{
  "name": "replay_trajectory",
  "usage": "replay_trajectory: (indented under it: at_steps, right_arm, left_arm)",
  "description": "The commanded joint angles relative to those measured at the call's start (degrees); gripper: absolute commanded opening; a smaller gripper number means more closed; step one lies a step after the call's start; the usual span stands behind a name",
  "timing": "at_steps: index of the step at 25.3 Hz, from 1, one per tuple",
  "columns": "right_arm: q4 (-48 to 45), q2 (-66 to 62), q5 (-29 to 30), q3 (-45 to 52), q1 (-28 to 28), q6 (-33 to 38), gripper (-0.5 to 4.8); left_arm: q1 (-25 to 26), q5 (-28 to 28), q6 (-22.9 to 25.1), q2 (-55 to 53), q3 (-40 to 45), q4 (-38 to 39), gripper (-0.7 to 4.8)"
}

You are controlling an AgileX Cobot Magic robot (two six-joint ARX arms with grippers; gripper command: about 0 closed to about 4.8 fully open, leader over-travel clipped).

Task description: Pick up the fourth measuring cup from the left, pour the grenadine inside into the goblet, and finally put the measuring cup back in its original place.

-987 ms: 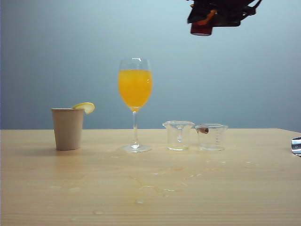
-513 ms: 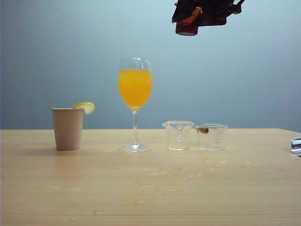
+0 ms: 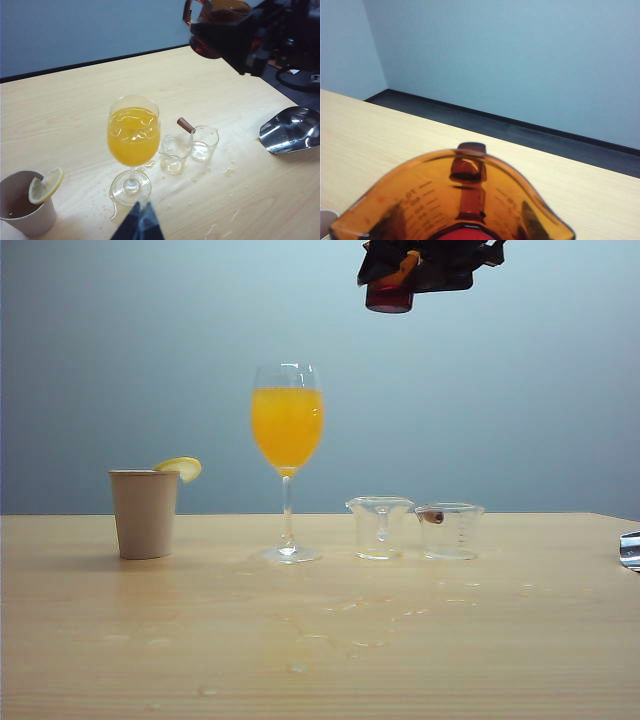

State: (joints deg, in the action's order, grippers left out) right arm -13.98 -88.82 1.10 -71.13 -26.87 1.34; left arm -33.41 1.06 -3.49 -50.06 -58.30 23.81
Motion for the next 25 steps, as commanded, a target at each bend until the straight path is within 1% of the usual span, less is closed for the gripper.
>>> replay_trajectory:
  at_steps: [1,3,5,7,10,12,14,25]
  right_arm:
    - [-0.2,-0.6,-1.7,-1.7,-0.5,-1.7,1.7]
    - [0.0,-1.0,-2.1,-2.2,-1.0,-2.5,1.7]
    - [1.0,-1.7,-3.1,-3.1,-1.6,-4.5,1.7]
    - [1.9,-3.3,-4.2,-4.9,-3.4,-7.3,1.71]
    - [1.7,-5.9,-4.7,-6.9,-5.0,-7.5,1.71]
    - [1.8,-6.4,-4.7,-7.1,-5.2,-7.5,1.81]
    - [1.7,-6.6,-5.7,-7.1,-5.7,-7.5,1.77]
    - [2.1,-7.2,-5.0,-7.1,-5.7,-7.6,1.74]
  left_arm:
    - [0.0,0.3,0.0,0.1,-0.2,-0.8,-0.06]
    - [0.0,0.3,0.0,0.1,-0.2,-0.8,-0.06]
    - [0.0,0.3,0.0,0.1,-0.2,-0.8,-0.06]
    - [0.0,0.3,0.0,0.1,-0.2,-0.8,-0.06]
    - [0.0,0.3,0.0,0.1,-0.2,-0.8,-0.06]
    - [0.0,0.3,0.0,0.1,-0.2,-0.8,-0.06]
    - [0.0,0.3,0.0,0.1,-0.2,-0.8,-0.06]
    - [0.0,0.3,0.0,0.1,-0.2,-0.7,-0.06]
